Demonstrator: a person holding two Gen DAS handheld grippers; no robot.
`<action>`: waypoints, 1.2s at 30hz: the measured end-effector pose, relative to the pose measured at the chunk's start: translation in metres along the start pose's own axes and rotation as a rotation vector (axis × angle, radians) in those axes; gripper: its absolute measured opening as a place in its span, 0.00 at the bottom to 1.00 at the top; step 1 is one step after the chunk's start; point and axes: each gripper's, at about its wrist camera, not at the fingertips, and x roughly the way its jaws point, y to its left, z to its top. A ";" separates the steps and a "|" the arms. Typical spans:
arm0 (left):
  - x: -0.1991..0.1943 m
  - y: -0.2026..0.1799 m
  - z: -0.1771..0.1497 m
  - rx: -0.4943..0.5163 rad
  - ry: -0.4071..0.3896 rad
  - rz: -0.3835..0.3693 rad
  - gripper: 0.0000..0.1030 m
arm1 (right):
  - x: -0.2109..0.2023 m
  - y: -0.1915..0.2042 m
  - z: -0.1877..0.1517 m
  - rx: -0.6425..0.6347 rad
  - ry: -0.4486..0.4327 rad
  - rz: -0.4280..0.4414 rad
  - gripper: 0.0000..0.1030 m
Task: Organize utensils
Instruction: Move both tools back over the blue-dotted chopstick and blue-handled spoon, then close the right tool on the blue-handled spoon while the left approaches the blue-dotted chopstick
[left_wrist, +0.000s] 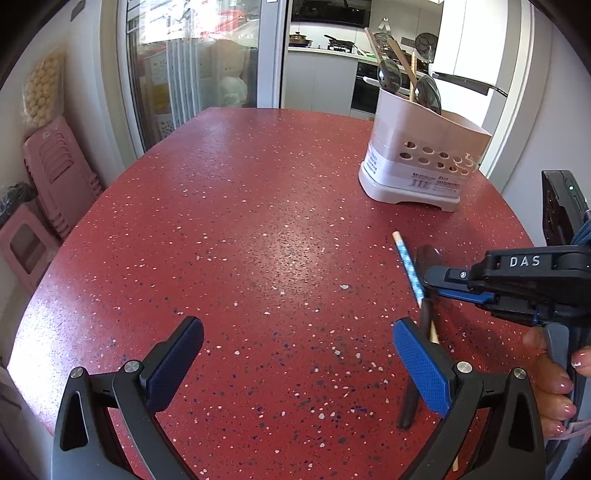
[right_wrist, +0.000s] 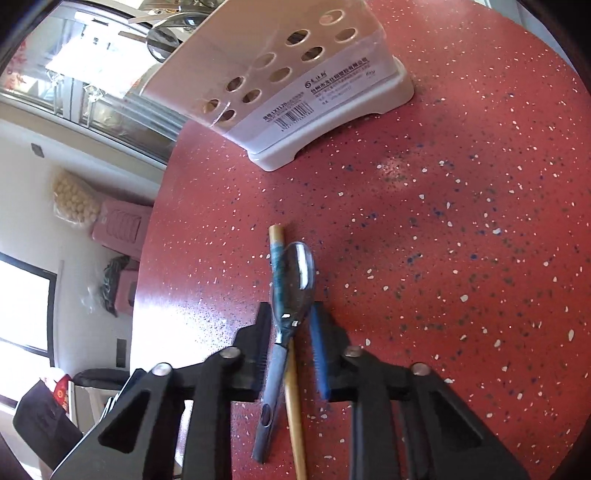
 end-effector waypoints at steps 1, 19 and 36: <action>0.001 -0.001 0.001 0.001 0.003 -0.004 1.00 | 0.000 -0.001 -0.001 0.001 0.002 0.004 0.12; 0.024 -0.051 0.013 0.042 0.121 -0.106 1.00 | -0.038 -0.032 0.007 -0.005 -0.046 0.061 0.02; 0.052 -0.160 0.018 0.147 0.229 -0.164 1.00 | -0.106 -0.106 0.017 0.047 -0.129 -0.119 0.02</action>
